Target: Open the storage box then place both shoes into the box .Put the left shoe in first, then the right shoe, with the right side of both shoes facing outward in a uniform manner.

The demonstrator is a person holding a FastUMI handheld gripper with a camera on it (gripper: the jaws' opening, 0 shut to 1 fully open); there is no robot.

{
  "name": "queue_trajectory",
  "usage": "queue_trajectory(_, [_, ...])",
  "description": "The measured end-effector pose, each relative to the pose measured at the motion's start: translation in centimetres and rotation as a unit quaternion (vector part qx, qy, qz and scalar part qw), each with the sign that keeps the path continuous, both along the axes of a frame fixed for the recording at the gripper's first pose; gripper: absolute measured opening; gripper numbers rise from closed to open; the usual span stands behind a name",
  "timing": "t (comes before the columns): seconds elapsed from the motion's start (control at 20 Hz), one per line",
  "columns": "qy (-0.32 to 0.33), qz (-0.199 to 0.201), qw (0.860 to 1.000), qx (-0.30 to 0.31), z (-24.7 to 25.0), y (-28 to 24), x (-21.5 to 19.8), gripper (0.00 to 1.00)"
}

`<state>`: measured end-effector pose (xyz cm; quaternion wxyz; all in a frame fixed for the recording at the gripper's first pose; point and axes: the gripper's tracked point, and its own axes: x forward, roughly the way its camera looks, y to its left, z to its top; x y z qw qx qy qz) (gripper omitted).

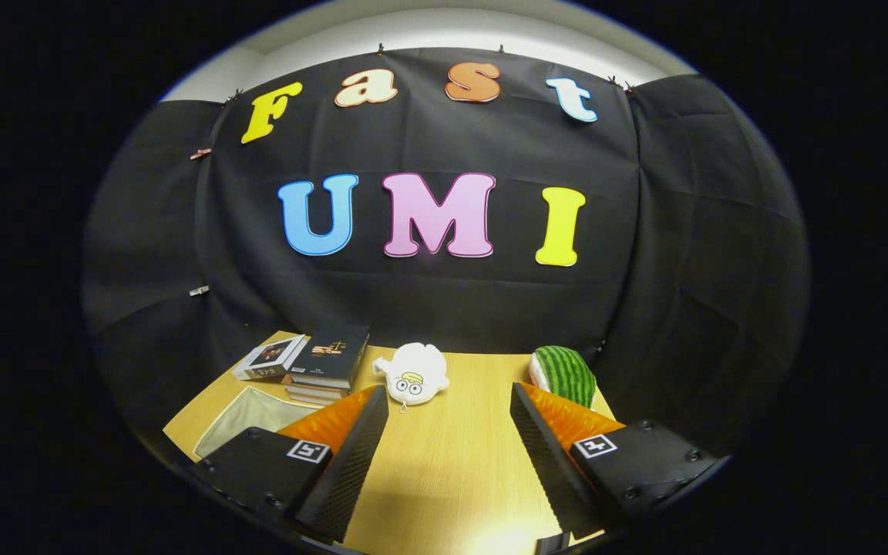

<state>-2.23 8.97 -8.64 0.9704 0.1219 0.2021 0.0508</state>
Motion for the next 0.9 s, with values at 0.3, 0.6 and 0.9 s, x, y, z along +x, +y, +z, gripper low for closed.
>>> queue_trajectory(0.3, [-0.031, 0.01, 0.999, -0.01, 0.6, -1.4, -0.1, 0.98])
queue_trajectory(0.6, [-0.035, 0.015, 0.999, 0.007, 0.0, -1.6, -0.2, 0.98])
queue_trajectory(0.9, [-0.036, 0.011, 0.999, -0.002, 0.4, -2.1, -0.4, 0.98])
